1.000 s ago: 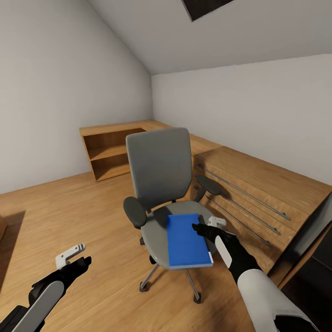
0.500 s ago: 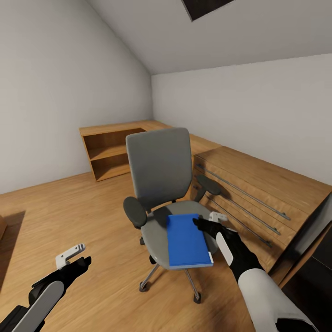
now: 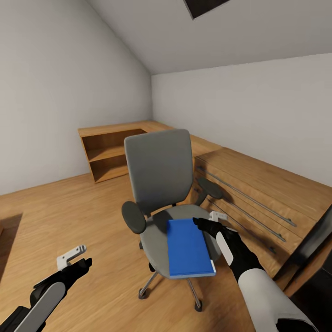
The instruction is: In the bedroom, organize the workspace by keeping the computer under the desk, ensuring the monitor is on the desk, placing the keyboard on the desk next to the monitor, placing the mouse on the desk next to the keyboard, moving the folder from the swivel chair onto the desk next to the mouse, stacking the notebook on top of the folder with the pen on top of the notebook, and positioning the swivel chair next to the desk.
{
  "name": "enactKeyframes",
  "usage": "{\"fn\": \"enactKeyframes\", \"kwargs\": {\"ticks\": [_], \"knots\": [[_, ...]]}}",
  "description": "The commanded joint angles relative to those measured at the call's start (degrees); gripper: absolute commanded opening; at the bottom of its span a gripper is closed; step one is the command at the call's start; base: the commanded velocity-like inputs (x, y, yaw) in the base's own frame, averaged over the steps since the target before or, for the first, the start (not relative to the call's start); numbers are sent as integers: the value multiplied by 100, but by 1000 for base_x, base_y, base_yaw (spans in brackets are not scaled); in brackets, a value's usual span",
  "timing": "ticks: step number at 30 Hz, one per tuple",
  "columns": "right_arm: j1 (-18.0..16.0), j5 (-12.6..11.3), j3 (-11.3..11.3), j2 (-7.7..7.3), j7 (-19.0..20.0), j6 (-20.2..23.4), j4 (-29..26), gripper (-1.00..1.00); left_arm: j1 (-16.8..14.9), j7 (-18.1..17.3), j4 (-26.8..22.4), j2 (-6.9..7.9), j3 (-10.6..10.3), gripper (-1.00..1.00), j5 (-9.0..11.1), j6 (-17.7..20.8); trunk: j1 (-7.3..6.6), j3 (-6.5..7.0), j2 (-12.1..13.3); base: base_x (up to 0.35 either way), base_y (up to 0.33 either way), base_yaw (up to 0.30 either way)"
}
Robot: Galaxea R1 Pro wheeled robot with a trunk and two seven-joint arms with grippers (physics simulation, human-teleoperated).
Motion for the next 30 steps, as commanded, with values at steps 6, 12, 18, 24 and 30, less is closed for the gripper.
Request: {"fn": "enactKeyframes", "kwargs": {"ticks": [6, 12, 18, 24, 30], "knots": [[-2, -27, -33, 7, 35, 59, -12, 100, -6, 28, 27, 5, -12, 100, 22, 6, 0, -5, -3, -96, 65, 0], [-2, -44, -33, 7, 37, 100, -85, 100, -6, 25, 24, 5, -8, 100, 13, -6, 0, 1, -3, -260, 190, -35], [-2, -153, -44, 5, 38, 111, -81, 100, -6, 25, 22, 12, -6, 100, 7, 0, 0, 28, -3, -232, 200, -198], [-2, -691, -49, -32, 32, 127, -72, 100, -6, 25, 21, 14, -6, 100, 3, -4, 0, 51, -3, -57, 56, -253], [-2, -956, -56, -85, 37, 131, -71, 100, -6, 26, 21, 7, -6, 100, 3, -17, 0, 66, -3, -3, 3, -271]]}}
